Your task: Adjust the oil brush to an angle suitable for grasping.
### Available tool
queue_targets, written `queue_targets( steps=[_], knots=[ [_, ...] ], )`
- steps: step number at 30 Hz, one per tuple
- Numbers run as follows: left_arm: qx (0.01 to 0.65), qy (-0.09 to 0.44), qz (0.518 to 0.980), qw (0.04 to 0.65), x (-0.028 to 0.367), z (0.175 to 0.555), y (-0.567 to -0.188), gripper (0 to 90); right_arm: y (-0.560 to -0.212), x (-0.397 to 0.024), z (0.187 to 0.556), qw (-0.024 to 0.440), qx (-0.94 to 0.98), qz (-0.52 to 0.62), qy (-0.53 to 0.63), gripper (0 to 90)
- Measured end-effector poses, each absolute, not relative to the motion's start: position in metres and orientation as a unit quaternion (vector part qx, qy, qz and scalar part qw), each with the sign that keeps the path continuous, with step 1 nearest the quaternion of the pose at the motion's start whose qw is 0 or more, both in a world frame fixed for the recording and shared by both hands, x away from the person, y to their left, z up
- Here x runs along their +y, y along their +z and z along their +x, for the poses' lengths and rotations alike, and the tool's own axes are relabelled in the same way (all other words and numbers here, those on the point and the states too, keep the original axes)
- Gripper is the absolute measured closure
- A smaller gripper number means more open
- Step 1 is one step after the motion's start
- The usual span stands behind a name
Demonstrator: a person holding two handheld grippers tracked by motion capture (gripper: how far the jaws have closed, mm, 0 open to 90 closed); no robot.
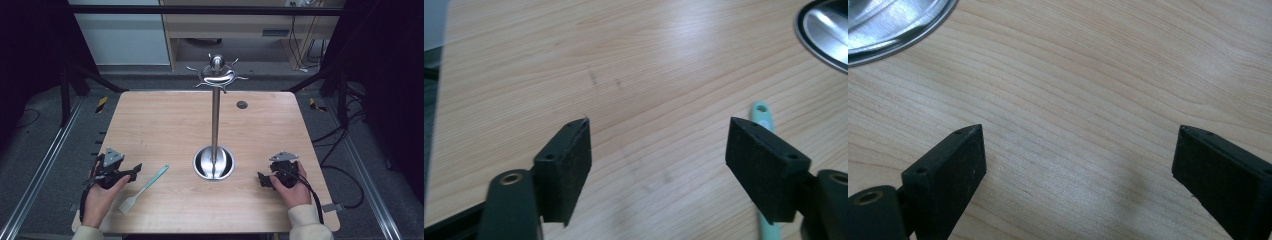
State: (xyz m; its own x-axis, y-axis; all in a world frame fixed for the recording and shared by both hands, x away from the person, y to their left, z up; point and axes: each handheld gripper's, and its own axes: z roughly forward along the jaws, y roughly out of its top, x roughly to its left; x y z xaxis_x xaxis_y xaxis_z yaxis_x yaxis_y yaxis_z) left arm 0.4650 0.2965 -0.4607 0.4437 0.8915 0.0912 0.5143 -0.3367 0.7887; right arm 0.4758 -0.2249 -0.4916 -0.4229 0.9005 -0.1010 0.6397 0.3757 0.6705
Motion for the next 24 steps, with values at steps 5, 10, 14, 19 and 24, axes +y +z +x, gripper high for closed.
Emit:
queue_targets(
  steps=[5, 10, 14, 19, 24],
  knots=[
    [0.423, 0.248, 0.802, 0.341, 0.273, 0.477, -0.458, 42.3, -0.492, -0.225, 0.476, 0.234, 0.796, 0.484, 0.278, 7.8],
    [0.409, 0.216, 0.822, 0.333, 0.257, 0.487, -0.463, 71.7, -0.493, -0.226, 0.476, 0.234, 0.798, 0.483, 0.275, 7.8],
    [0.405, 0.204, 0.829, 0.327, 0.252, 0.483, -0.469, 80.5, -0.493, -0.226, 0.477, 0.235, 0.797, 0.485, 0.274, 7.9],
    [0.405, 0.186, 0.837, 0.318, 0.252, 0.481, -0.475, 90.0, -0.493, -0.226, 0.476, 0.234, 0.797, 0.484, 0.276, 7.9],
    [0.405, 0.18, 0.838, 0.318, 0.248, 0.481, -0.478, 90.0, -0.493, -0.226, 0.476, 0.233, 0.798, 0.483, 0.275, 7.9]
  ],
)
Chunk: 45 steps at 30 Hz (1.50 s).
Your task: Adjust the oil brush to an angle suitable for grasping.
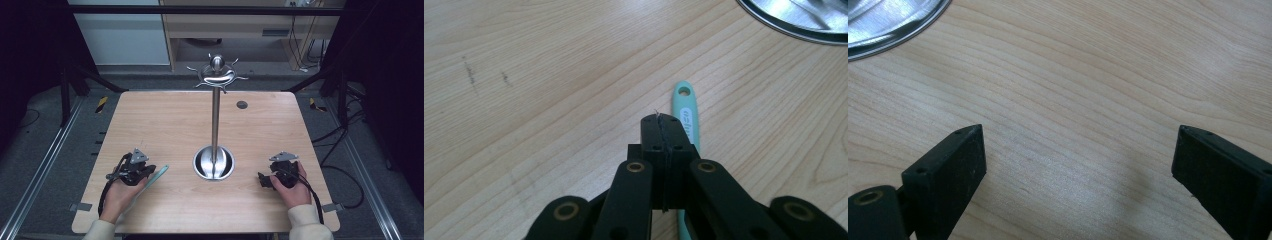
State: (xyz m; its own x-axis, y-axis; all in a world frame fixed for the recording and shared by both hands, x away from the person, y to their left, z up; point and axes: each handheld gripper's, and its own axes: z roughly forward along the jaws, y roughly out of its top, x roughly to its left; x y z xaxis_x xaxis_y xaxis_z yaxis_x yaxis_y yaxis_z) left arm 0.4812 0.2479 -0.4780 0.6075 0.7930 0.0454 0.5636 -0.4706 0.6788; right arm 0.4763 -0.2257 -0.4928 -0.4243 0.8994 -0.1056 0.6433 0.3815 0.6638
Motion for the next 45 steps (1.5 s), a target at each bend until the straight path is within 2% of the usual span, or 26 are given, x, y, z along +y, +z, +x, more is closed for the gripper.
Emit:
queue_targets(
  steps=[15, 22, 33, 37, 45],
  knots=[
    [0.399, 0.174, 0.848, 0.302, 0.241, 0.482, -0.486, 90.0, -0.494, -0.226, 0.477, 0.233, 0.799, 0.482, 0.276, 7.9],
    [0.388, 0.155, 0.855, 0.308, 0.238, 0.479, -0.486, 90.0, -0.493, -0.226, 0.476, 0.232, 0.798, 0.483, 0.275, 7.9],
    [0.367, 0.154, 0.87, 0.291, 0.227, 0.467, -0.465, 89.9, -0.493, -0.225, 0.477, 0.229, 0.799, 0.482, 0.278, 7.9],
    [0.367, 0.159, 0.882, 0.249, 0.225, 0.46, -0.454, 82.0, -0.491, -0.223, 0.476, 0.231, 0.8, 0.477, 0.282, 7.8],
    [0.377, 0.121, 0.9, 0.185, 0.229, 0.46, -0.443, 68.4, -0.49, -0.224, 0.476, 0.231, 0.8, 0.476, 0.283, 7.8]
  ],
)
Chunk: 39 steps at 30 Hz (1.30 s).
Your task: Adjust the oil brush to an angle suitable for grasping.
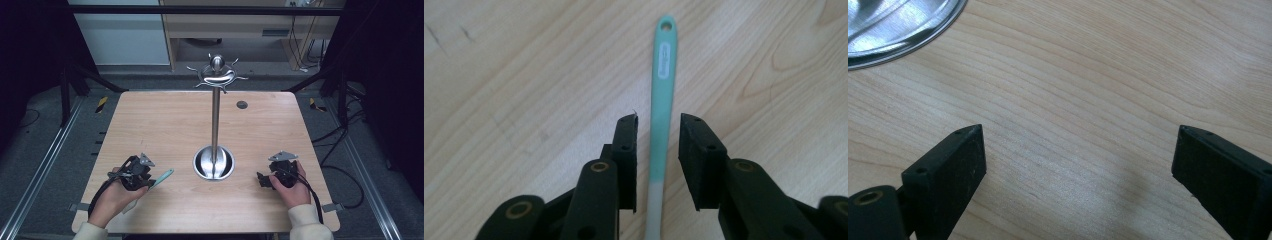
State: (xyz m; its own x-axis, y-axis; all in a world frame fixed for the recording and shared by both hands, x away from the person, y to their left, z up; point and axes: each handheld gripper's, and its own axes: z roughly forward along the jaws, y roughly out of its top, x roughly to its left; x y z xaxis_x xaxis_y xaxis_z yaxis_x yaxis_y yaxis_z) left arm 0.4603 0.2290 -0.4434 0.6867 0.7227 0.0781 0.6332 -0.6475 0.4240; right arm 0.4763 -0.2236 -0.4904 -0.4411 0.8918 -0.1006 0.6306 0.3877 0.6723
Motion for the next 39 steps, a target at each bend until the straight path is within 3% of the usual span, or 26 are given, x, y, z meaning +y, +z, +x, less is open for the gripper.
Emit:
queue_targets(
  steps=[17, 39],
  knots=[
    [0.366, 0.082, 0.92, 0.118, 0.231, 0.46, -0.456, 66.1, -0.491, -0.223, 0.476, 0.231, 0.8, 0.476, 0.284, 7.9],
    [0.359, 0.059, 0.926, 0.098, 0.232, 0.467, -0.463, 76.7, -0.491, -0.223, 0.476, 0.23, 0.799, 0.478, 0.284, 7.9]
  ],
)
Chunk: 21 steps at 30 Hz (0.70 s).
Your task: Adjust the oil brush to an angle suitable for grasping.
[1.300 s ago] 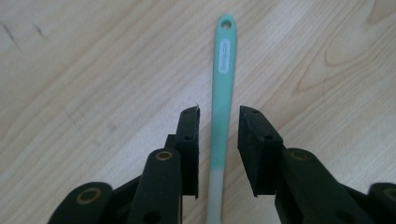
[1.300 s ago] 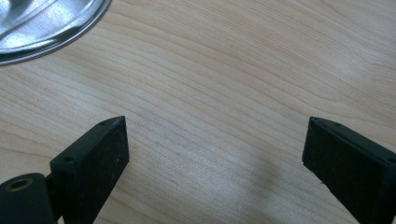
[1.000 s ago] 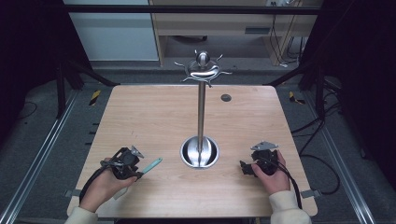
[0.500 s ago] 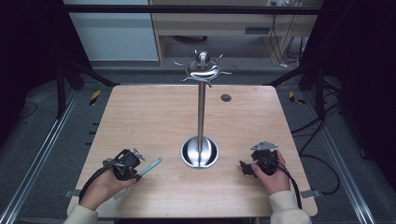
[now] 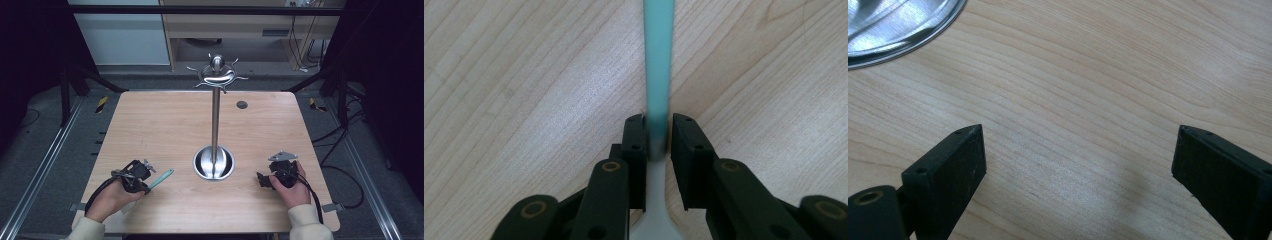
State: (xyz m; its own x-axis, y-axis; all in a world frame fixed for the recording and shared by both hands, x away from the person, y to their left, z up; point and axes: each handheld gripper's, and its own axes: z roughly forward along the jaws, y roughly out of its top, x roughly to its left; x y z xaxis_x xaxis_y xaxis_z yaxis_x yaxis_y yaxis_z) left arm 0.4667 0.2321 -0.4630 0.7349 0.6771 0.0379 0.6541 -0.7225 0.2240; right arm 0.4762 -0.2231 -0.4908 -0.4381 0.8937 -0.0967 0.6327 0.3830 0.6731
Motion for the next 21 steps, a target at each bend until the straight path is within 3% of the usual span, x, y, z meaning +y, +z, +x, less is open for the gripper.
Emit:
queue_targets(
  steps=[12, 21],
  knots=[
    [0.353, 0.066, 0.928, 0.1, 0.232, 0.465, -0.463, 81.6, -0.491, -0.223, 0.476, 0.23, 0.799, 0.477, 0.284, 7.9],
    [0.348, 0.088, 0.922, 0.146, 0.238, 0.456, -0.445, 81.7, -0.491, -0.223, 0.476, 0.231, 0.8, 0.476, 0.283, 7.9]
  ],
)
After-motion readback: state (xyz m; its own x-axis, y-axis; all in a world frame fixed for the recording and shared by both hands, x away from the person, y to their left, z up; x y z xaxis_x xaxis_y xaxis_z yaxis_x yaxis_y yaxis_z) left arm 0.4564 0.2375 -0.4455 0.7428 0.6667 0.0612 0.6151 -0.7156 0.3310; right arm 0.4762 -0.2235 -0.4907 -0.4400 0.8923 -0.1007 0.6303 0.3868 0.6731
